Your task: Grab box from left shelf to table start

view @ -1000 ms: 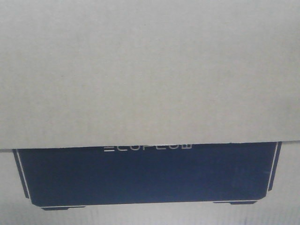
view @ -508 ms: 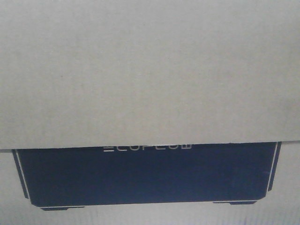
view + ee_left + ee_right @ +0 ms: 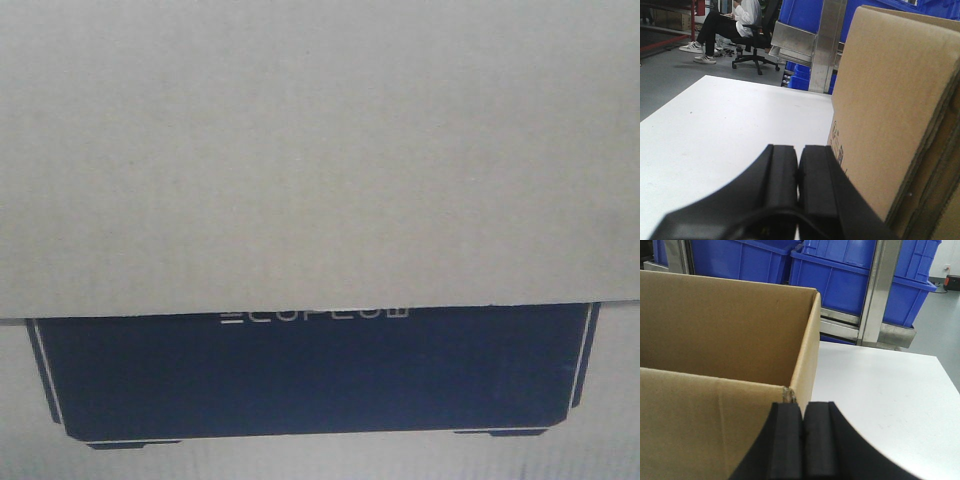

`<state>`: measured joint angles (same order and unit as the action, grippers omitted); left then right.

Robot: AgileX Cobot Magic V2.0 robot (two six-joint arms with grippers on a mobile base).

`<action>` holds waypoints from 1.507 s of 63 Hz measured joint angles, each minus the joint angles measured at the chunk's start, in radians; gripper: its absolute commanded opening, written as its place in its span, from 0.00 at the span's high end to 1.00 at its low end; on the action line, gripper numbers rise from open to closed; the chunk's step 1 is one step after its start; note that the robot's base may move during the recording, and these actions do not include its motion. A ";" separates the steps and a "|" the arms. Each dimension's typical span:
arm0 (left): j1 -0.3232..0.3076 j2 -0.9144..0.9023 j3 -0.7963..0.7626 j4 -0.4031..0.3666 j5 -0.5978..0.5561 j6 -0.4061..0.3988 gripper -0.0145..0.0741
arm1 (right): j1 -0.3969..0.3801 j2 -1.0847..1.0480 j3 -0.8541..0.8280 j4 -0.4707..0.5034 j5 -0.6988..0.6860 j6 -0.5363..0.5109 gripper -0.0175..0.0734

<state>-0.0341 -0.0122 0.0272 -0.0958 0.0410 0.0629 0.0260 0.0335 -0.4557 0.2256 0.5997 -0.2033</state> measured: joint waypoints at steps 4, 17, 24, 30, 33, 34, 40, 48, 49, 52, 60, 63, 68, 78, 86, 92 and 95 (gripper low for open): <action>0.000 0.000 0.000 0.000 0.000 0.000 0.85 | 0.000 0.000 0.000 0.000 0.000 0.000 0.75; 0.000 0.000 0.000 0.000 0.000 0.000 0.85 | 0.000 0.000 0.033 -0.036 -0.040 0.000 0.75; 0.000 0.000 0.000 0.000 0.000 0.000 0.85 | -0.024 0.000 0.094 -0.097 -0.089 0.039 0.75; 0.000 0.000 0.000 0.000 0.000 0.000 0.85 | -0.065 -0.002 0.169 -0.126 -0.147 0.089 0.75; 0.000 0.000 0.000 0.000 0.000 0.000 0.85 | -0.083 -0.006 0.205 -0.130 -0.169 0.106 0.75; 0.000 0.000 0.000 0.000 -0.002 0.000 0.85 | -0.091 -0.009 0.218 -0.130 -0.178 0.111 0.75; 0.000 0.000 0.000 0.000 -0.002 0.000 0.85 | -0.115 -0.036 0.310 -0.135 -0.241 0.141 0.75; 0.000 0.000 0.000 0.000 -0.004 0.000 0.85 | -0.119 -0.043 0.425 -0.171 -0.355 0.211 0.75; 0.000 0.000 0.000 0.000 -0.004 0.000 0.85 | -0.119 -0.043 0.442 -0.177 -0.366 0.224 0.75; 0.000 0.000 0.000 0.000 -0.004 0.000 0.85 | -0.119 -0.043 0.471 -0.199 -0.397 0.271 0.75; 0.000 0.000 0.000 0.000 -0.005 0.000 0.85 | -0.091 -0.044 0.482 -0.236 -0.434 0.333 0.75; 0.000 0.000 0.000 0.000 -0.005 0.000 0.85 | -0.076 -0.044 0.482 -0.243 -0.441 0.341 0.75; 0.000 0.000 0.000 0.000 -0.005 0.000 0.85 | -0.057 -0.044 0.482 -0.253 -0.444 0.345 0.75; 0.000 0.000 0.000 0.000 -0.005 0.000 0.85 | -0.050 -0.044 0.482 -0.255 -0.445 0.349 0.75; 0.000 0.000 0.000 0.000 -0.005 0.000 0.85 | -0.050 -0.044 0.482 -0.256 -0.446 0.351 0.75; 0.000 0.000 0.000 0.000 -0.005 0.000 0.85 | -0.050 -0.044 0.482 -0.256 -0.446 0.351 0.75; 0.000 0.000 0.000 0.000 -0.005 0.000 0.85 | -0.050 -0.044 0.482 -0.256 -0.446 0.351 0.75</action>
<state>-0.0341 -0.0122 0.0272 -0.0958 0.0357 0.0629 -0.0236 -0.0109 0.0265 -0.0308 0.1534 0.1481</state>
